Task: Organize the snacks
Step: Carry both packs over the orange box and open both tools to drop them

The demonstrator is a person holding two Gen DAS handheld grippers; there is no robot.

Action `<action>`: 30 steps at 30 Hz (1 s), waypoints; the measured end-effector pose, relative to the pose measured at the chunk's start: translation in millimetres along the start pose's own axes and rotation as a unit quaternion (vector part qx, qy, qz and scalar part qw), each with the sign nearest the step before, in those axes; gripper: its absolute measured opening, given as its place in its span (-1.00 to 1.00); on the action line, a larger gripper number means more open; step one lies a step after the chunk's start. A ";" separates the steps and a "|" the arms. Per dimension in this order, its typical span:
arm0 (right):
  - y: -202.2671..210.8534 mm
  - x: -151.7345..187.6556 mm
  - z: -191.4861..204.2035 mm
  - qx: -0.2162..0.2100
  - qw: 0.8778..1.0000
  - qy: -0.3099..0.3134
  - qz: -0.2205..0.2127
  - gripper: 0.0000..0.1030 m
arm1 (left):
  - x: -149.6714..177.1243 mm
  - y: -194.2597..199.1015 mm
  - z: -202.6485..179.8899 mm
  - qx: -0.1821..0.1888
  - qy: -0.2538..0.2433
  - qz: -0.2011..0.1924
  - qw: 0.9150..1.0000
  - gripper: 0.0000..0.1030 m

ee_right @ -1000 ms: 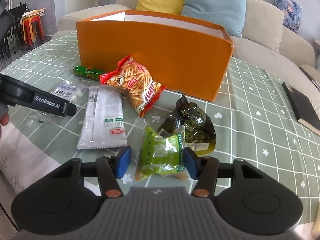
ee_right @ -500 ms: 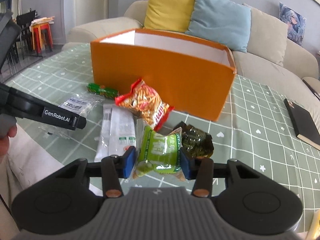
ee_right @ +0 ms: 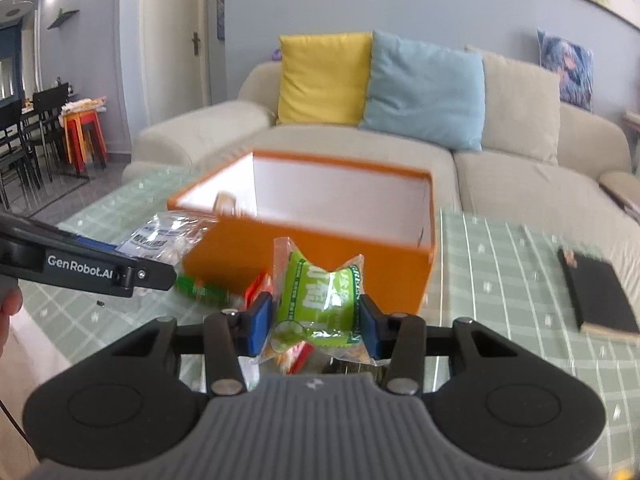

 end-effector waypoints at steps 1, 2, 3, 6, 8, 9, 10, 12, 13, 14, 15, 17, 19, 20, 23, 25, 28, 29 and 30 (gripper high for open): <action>-0.2 -7.5 -1.3 -0.001 1.000 0.004 -0.007 -0.15 | -8.9 0.1 -2.0 0.000 -0.004 -0.006 1.000 0.32; -1.1 -15.3 -2.0 -0.001 1.000 0.010 -0.013 -0.16 | -18.1 -0.2 -3.6 -0.002 -0.009 -0.012 1.000 0.32; -2.3 -23.5 -3.6 0.000 1.000 0.014 -0.021 -0.15 | -28.8 -0.5 -5.5 -0.005 -0.013 -0.018 1.000 0.32; -9.3 -47.9 -9.0 0.005 0.999 0.026 -0.040 -0.15 | -52.1 -3.9 -9.1 -0.006 -0.020 -0.033 0.999 0.32; -14.7 -60.0 -12.2 0.009 0.998 0.032 -0.046 -0.16 | -66.2 -8.9 -9.4 -0.005 -0.017 -0.034 0.999 0.32; -18.8 -65.7 -13.6 0.009 0.998 0.035 -0.048 -0.15 | -71.1 -11.7 -9.4 -0.003 -0.013 -0.034 0.999 0.32; -23.8 -71.4 -14.7 0.009 0.998 0.038 -0.049 -0.16 | -75.4 -15.4 -10.2 0.001 -0.011 -0.033 0.999 0.32; -34.7 -81.2 -15.3 0.011 0.998 0.049 -0.049 -0.16 | -83.9 -23.4 -11.3 0.007 -0.011 -0.031 0.999 0.32; -39.8 -84.5 -15.1 0.010 0.997 0.053 -0.046 -0.16 | -87.0 -27.1 -11.4 0.008 -0.013 -0.030 0.999 0.32; -46.8 -87.8 -14.8 0.008 0.997 0.058 -0.041 -0.16 | -91.5 -32.8 -11.7 0.007 -0.016 -0.029 0.999 0.32; -53.3 -90.0 -14.2 0.006 0.997 0.062 -0.035 -0.16 | -94.2 -38.5 -12.2 0.006 -0.016 -0.026 0.999 0.32; -69.4 -93.8 -14.3 0.006 0.998 0.067 -0.019 -0.16 | -97.7 -47.4 -9.9 0.009 -0.012 -0.019 1.000 0.32; -84.5 -98.0 -16.3 0.009 0.998 0.069 -0.007 -0.16 | -100.8 -59.8 -5.6 0.008 -0.005 -0.006 1.000 0.32; -92.5 -99.9 -17.0 0.012 0.997 0.071 -0.001 -0.16 | -101.5 -65.0 -4.3 0.004 -0.006 0.000 1.000 0.32; -114.1 -101.5 -15.9 0.013 0.997 0.079 0.020 -0.16 | -98.6 -80.6 1.9 -0.008 -0.008 0.017 1.000 0.32; -130.9 -101.1 -16.9 0.013 0.996 0.081 0.040 -0.16 | -95.7 -93.1 8.0 -0.006 -0.001 0.032 0.999 0.32; -151.5 -97.0 -17.7 0.010 0.994 0.080 0.071 -0.15 | -88.8 -111.8 19.6 -0.006 0.012 0.058 0.998 0.32; -158.4 -95.6 -17.6 0.009 0.994 0.080 0.081 -0.15 | -86.3 -117.2 23.6 -0.007 0.016 0.066 0.998 0.32; -164.3 -94.1 -17.7 0.007 0.993 0.079 0.089 -0.15 | -84.3 -122.7 27.3 -0.007 0.020 0.074 0.997 0.32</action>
Point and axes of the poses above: each gripper's, at about its wrist camera, not at the fingertips, and y roughly against the way its jaws point, z to its left, x to its underside, the point moved 10 cm from there along -y, roughly the way its jaws point, and after that the axes turned 7 degrees about x, right-handed, at the moved point
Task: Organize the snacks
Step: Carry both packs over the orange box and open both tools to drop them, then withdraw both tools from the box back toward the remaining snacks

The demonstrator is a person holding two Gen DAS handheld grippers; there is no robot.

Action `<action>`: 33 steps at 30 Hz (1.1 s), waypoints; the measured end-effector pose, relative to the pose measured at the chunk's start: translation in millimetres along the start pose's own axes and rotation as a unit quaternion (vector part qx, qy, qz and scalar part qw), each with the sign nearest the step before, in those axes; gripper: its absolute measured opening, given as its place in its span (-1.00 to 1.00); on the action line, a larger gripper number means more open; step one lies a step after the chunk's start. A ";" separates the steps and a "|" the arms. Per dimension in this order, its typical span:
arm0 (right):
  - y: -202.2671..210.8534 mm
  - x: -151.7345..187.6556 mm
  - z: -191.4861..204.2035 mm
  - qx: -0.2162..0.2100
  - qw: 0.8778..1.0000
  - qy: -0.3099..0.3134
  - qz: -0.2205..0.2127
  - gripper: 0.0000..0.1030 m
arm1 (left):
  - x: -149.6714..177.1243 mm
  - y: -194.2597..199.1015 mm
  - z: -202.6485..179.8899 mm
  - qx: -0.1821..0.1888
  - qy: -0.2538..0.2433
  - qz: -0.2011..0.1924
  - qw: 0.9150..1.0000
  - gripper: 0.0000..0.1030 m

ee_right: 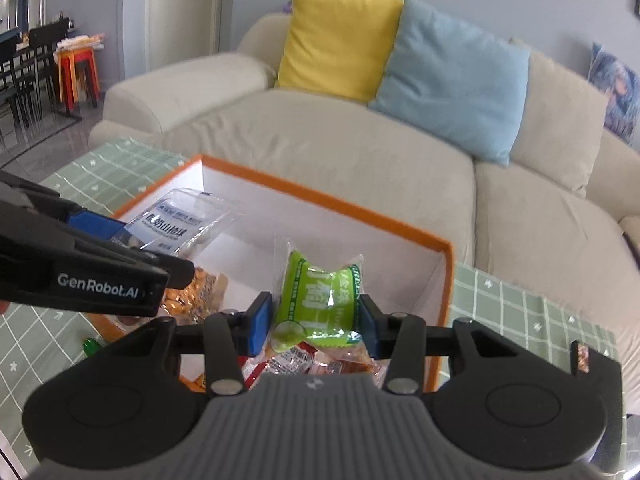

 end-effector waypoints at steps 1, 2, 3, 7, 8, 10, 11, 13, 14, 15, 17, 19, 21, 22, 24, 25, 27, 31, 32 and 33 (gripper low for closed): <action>-5.5 1.1 1.0 -0.003 1.000 0.000 0.008 -0.15 | -0.7 -5.0 2.1 0.001 0.003 0.008 1.000 0.32; -9.3 3.1 3.1 -0.006 1.000 0.002 0.015 -0.15 | 0.3 -9.7 4.1 0.003 0.005 0.015 1.000 0.32; -15.1 3.4 3.6 -0.008 1.000 0.004 0.022 -0.15 | 1.8 -14.4 5.4 0.004 0.004 0.021 1.000 0.32; -37.0 10.1 3.2 -0.023 0.998 -0.009 0.065 -0.15 | 7.6 -25.6 10.3 -0.015 -0.005 0.039 0.999 0.32; -40.8 10.8 2.7 -0.023 0.997 -0.013 0.072 -0.15 | 9.2 -27.3 11.1 -0.016 -0.004 0.042 0.999 0.32; -47.3 12.3 2.6 -0.018 0.996 -0.011 0.083 -0.15 | 11.6 -29.9 11.9 -0.014 0.000 0.047 0.999 0.32; -50.3 12.3 2.8 -0.015 0.996 -0.007 0.087 -0.15 | 12.6 -31.6 11.6 -0.014 -0.002 0.050 0.999 0.32; -54.1 13.8 6.0 -0.009 0.996 0.003 0.093 -0.14 | 10.3 -36.7 11.8 -0.018 -0.006 0.055 0.998 0.32; -55.3 14.9 7.6 -0.006 0.995 0.009 0.095 -0.14 | 11.4 -38.1 11.9 -0.023 -0.009 0.057 0.998 0.32; -55.8 16.0 8.6 -0.002 0.995 0.015 0.097 -0.13 | 10.8 -39.6 11.3 -0.026 -0.014 0.059 0.998 0.33; -55.0 18.1 11.9 0.002 0.995 0.025 0.096 -0.12 | 12.1 -41.0 9.8 -0.035 -0.027 0.060 0.997 0.33; -52.8 20.3 13.2 0.002 0.995 0.029 0.095 -0.10 | 12.4 -42.1 9.5 -0.036 -0.032 0.059 0.997 0.33; -52.5 21.5 12.9 -0.001 0.995 0.030 0.094 -0.08 | 12.9 -42.8 9.4 -0.034 -0.028 0.063 0.997 0.31; -52.6 21.8 13.3 0.000 0.995 0.032 0.094 -0.05 | 13.1 -42.4 9.1 -0.034 -0.030 0.064 0.997 0.30; -52.6 22.9 11.6 0.003 0.995 0.032 0.096 0.00 | 11.6 -42.1 8.6 -0.033 -0.038 0.064 0.997 0.29; -52.4 23.6 10.4 0.005 0.995 0.029 0.098 0.03 | 10.9 -40.5 7.0 -0.032 -0.045 0.063 0.996 0.30; -53.8 23.8 7.5 0.005 0.995 0.022 0.101 0.05 | 8.4 -37.8 5.0 -0.035 -0.051 0.057 0.996 0.35; -46.8 19.2 5.9 0.003 0.996 0.008 0.090 0.06 | 5.7 -30.1 4.7 -0.036 -0.045 0.047 0.997 0.42; -45.3 18.0 6.2 0.002 0.996 0.006 0.087 0.07 | 5.0 -27.4 4.8 -0.036 -0.043 0.044 0.997 0.42; -41.9 15.6 6.1 0.002 0.997 0.005 0.083 0.08 | 4.0 -24.1 5.1 -0.036 -0.041 0.040 0.998 0.42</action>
Point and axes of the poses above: each gripper's, at about its wrist camera, not at the fingertips, and y roughly against the way its jaws point, z to its left, x to its underside, the point moved 10 cm from there along -y, roughly the way its jaws point, and after that the axes turned 7 degrees about x, right-handed, at the moved point
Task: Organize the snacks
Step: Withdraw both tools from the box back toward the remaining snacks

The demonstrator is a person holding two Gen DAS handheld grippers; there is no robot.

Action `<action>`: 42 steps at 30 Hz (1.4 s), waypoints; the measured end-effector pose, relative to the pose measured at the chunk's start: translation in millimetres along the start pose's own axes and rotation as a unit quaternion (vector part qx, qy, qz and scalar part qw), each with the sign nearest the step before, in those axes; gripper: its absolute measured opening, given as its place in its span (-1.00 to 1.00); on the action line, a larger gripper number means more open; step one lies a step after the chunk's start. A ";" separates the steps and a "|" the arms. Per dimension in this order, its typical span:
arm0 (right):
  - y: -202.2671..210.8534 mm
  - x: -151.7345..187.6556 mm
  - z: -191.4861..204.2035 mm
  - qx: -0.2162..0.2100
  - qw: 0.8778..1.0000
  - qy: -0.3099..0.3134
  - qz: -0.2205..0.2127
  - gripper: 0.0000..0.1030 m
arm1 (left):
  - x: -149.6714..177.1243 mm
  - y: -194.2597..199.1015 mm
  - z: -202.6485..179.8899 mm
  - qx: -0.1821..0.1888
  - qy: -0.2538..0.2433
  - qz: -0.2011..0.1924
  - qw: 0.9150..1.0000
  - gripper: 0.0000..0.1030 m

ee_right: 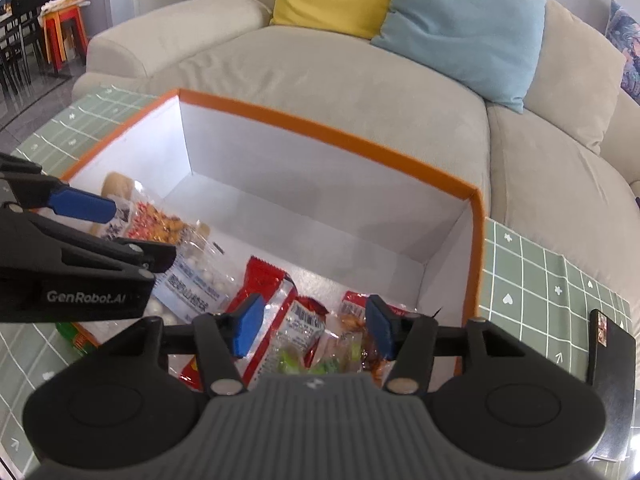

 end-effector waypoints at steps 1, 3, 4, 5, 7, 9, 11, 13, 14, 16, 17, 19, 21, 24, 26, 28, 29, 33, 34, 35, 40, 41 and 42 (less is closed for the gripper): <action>3.5 -1.9 0.3 0.001 1.000 -0.001 -0.005 0.12 | -0.8 3.2 0.7 -0.002 0.002 -0.004 1.000 0.42; 10.5 -5.1 -1.3 0.002 1.000 -0.009 -0.015 0.14 | -2.5 12.5 2.5 -0.005 0.009 -0.014 1.000 0.42; 15.4 -6.1 -3.2 0.003 1.000 -0.015 -0.021 0.17 | -2.3 18.0 3.1 -0.007 0.013 -0.018 1.000 0.42; 20.7 -7.5 -4.4 0.004 0.999 -0.021 -0.029 0.20 | -2.1 24.5 3.9 -0.009 0.017 -0.023 1.000 0.42; 34.3 -8.7 -6.4 0.003 0.998 -0.038 -0.049 0.20 | -2.3 36.4 4.8 -0.015 0.023 -0.034 0.999 0.42; 46.0 -8.0 -8.0 -0.002 0.996 -0.056 -0.063 0.25 | -2.2 52.8 6.4 -0.024 0.028 -0.057 0.998 0.42; 59.6 -5.2 -9.2 -0.007 0.994 -0.076 -0.081 0.33 | -1.5 68.9 4.7 -0.027 0.028 -0.081 0.996 0.42; 73.5 -0.8 -10.0 -0.004 0.991 -0.089 -0.098 0.33 | -0.8 84.4 0.7 -0.026 0.022 -0.103 0.994 0.42; 80.0 1.5 -10.2 -0.003 0.990 -0.093 -0.104 0.33 | 0.7 92.7 -1.6 -0.027 0.019 -0.115 0.993 0.42; 95.1 8.0 -11.2 -0.002 0.987 -0.108 -0.120 0.37 | 6.4 107.7 -6.4 -0.026 0.011 -0.136 0.990 0.42; 101.1 10.6 -11.5 -0.003 0.986 -0.113 -0.125 0.41 | 10.2 113.9 -8.9 -0.025 0.009 -0.144 0.989 0.42; 116.2 19.7 -11.7 -0.005 0.982 -0.125 -0.139 0.41 | 19.9 124.3 -14.3 -0.017 0.006 -0.157 0.987 0.42; 128.4 29.8 -12.4 0.010 0.980 -0.132 -0.151 0.41 | 31.8 130.8 -17.2 -0.008 0.012 -0.163 0.987 0.42; 143.6 48.0 -7.6 0.007 0.978 -0.136 -0.160 0.41 | 48.2 131.2 -16.1 0.005 0.026 -0.155 0.987 0.42; 150.5 60.2 -5.7 -0.003 0.976 -0.145 -0.161 0.40 | 59.8 132.3 -16.1 0.009 0.032 -0.152 0.988 0.42; 156.7 73.8 -3.8 -0.005 0.975 -0.155 -0.160 0.40 | 71.8 135.6 -16.8 0.011 0.035 -0.150 0.988 0.42; 159.2 79.5 -2.9 -0.005 0.974 -0.157 -0.161 0.40 | 77.4 137.0 -17.7 0.013 0.037 -0.149 0.988 0.42; 166.8 103.3 2.1 0.013 0.975 -0.149 -0.165 0.40 | 100.2 138.7 -19.9 0.018 0.037 -0.146 0.988 0.44; 167.0 110.0 3.4 0.016 0.975 -0.150 -0.162 0.40 | 105.6 138.8 -21.1 0.020 0.037 -0.145 0.989 0.49; 166.9 116.1 4.0 0.018 0.975 -0.152 -0.159 0.40 | 110.4 137.9 -22.1 0.021 0.036 -0.143 0.989 0.51; 159.4 145.7 8.4 0.026 0.979 -0.151 -0.135 0.40 | 137.1 125.9 -21.6 0.037 0.054 -0.118 0.991 0.57; 156.8 151.5 9.2 0.026 0.980 -0.151 -0.131 0.40 | 142.5 122.3 -20.6 0.038 0.060 -0.111 0.991 0.59; 154.0 157.3 9.5 0.027 0.980 -0.151 -0.126 0.40 | 146.8 118.5 -19.6 0.039 0.064 -0.103 0.992 0.64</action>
Point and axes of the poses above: each gripper's, at about its wrist camera, not at the fingertips, and y roughly against the way its jaws point, z to its left, x to its underside, the point moved 10 cm from there along -y, roughly the way its jaws point, and after that the axes turned 7 degrees about x, right-handed, at the moved point
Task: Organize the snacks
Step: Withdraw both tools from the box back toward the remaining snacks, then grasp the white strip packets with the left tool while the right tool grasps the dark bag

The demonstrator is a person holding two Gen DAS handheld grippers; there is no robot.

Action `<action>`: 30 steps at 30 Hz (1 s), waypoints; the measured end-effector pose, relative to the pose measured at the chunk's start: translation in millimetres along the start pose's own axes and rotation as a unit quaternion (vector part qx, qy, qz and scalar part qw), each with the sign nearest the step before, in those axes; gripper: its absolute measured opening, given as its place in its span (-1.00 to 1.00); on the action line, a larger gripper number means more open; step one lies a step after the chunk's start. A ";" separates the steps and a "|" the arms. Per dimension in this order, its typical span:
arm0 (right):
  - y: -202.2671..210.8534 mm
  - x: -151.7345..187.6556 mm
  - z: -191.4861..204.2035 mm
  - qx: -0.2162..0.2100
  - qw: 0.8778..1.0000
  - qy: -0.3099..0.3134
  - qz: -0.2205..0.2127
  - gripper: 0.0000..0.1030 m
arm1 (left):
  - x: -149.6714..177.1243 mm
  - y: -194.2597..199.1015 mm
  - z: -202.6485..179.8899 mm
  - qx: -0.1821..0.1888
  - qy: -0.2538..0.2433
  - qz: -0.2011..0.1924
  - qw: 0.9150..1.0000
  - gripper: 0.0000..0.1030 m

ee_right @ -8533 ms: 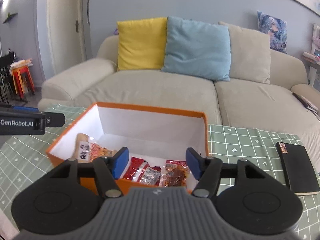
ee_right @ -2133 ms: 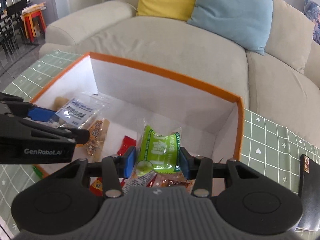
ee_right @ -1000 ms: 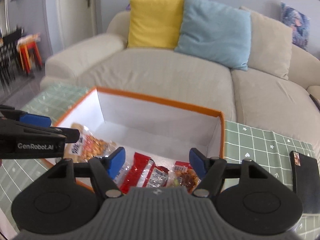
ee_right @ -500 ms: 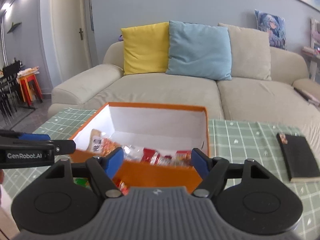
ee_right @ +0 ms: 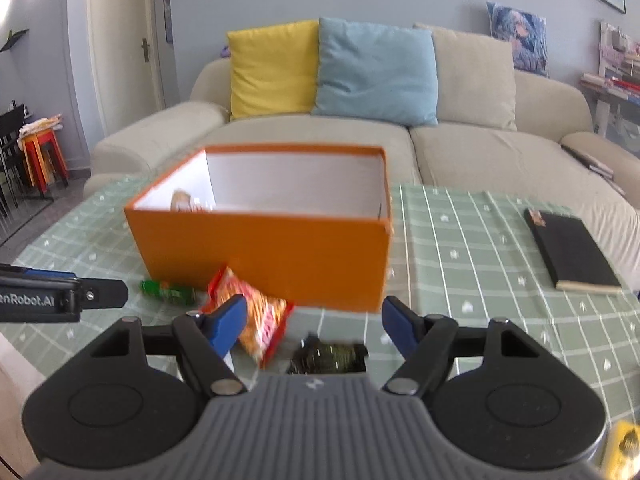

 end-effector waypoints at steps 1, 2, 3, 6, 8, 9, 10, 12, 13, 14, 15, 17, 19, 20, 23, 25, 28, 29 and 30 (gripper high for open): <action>-0.8 7.3 -0.6 0.002 1.000 0.000 0.006 0.41 | 5.4 -2.1 1.5 -0.001 0.003 0.007 1.000 0.64; -3.5 14.5 -2.0 0.002 1.000 0.001 0.014 0.41 | 10.9 -4.9 2.3 -0.001 0.006 0.015 1.000 0.64; -5.2 21.2 -4.4 0.003 1.000 0.001 0.021 0.41 | 15.8 -8.4 2.8 0.001 0.009 0.024 1.000 0.64; -13.7 38.6 -5.5 0.008 0.999 0.010 0.038 0.41 | 29.5 -17.2 1.8 0.011 0.017 0.043 0.999 0.64; -20.3 45.4 -2.7 0.007 0.999 0.019 0.049 0.41 | 37.9 -23.0 1.8 0.012 0.023 0.053 0.998 0.64; -23.5 50.2 -1.1 0.007 0.998 0.025 0.055 0.41 | 40.8 -26.5 1.7 0.013 0.025 0.059 0.998 0.64; -25.8 54.0 0.3 0.007 0.998 0.031 0.060 0.41 | 43.3 -29.2 1.2 0.014 0.027 0.062 0.998 0.64; -29.3 58.6 2.3 0.006 0.997 0.037 0.062 0.41 | 47.0 -33.9 0.7 0.018 0.033 0.067 0.997 0.64; -31.4 59.2 3.4 0.007 0.997 0.040 0.063 0.41 | 47.8 -36.7 0.9 0.019 0.039 0.069 0.997 0.64; -33.3 58.6 3.5 0.008 0.997 0.042 0.063 0.41 | 48.4 -39.8 0.6 0.021 0.045 0.071 0.996 0.64; -35.9 57.8 4.1 0.009 0.997 0.043 0.063 0.41 | 48.7 -43.2 0.2 0.023 0.051 0.073 0.996 0.64; -41.0 57.1 5.1 0.006 0.997 0.041 0.067 0.41 | 47.6 -50.8 -2.3 0.024 0.061 0.076 0.995 0.64; -45.7 54.2 5.4 0.005 0.997 0.037 0.065 0.44 | 46.7 -58.7 -4.8 0.022 0.065 0.081 0.994 0.64; -47.6 53.2 5.2 0.008 0.997 0.035 0.063 0.49 | 46.5 -62.7 -6.1 0.020 0.065 0.081 0.994 0.64; -56.7 50.9 2.8 0.015 0.997 0.031 0.063 0.49 | 46.1 -74.2 -6.8 0.009 0.069 0.085 0.994 0.65; -63.7 50.3 0.1 0.018 0.997 0.024 0.066 0.49 | 45.1 -80.6 -5.7 0.000 0.076 0.089 0.993 0.68; -72.9 50.7 -3.2 0.015 0.997 0.013 0.071 0.47 | 43.4 -88.4 -3.9 -0.008 0.091 0.094 0.991 0.71; -76.0 51.2 -4.1 0.015 0.997 0.011 0.074 0.47 | 43.1 -90.9 -2.7 -0.011 0.098 0.096 0.990 0.71; -79.1 51.7 -4.8 0.012 0.997 0.006 0.076 0.47 | 42.5 -93.6 -1.6 -0.013 0.106 0.097 0.990 0.72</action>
Point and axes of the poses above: each gripper's, at about its wrist camera, not at the fingertips, and y roughly against the way its jaws point, z to its left, x to its underside, the point moved 10 cm from there along -y, roughly the way its jaws point, and after that the axes turned 7 degrees about x, right-handed, at the moved point
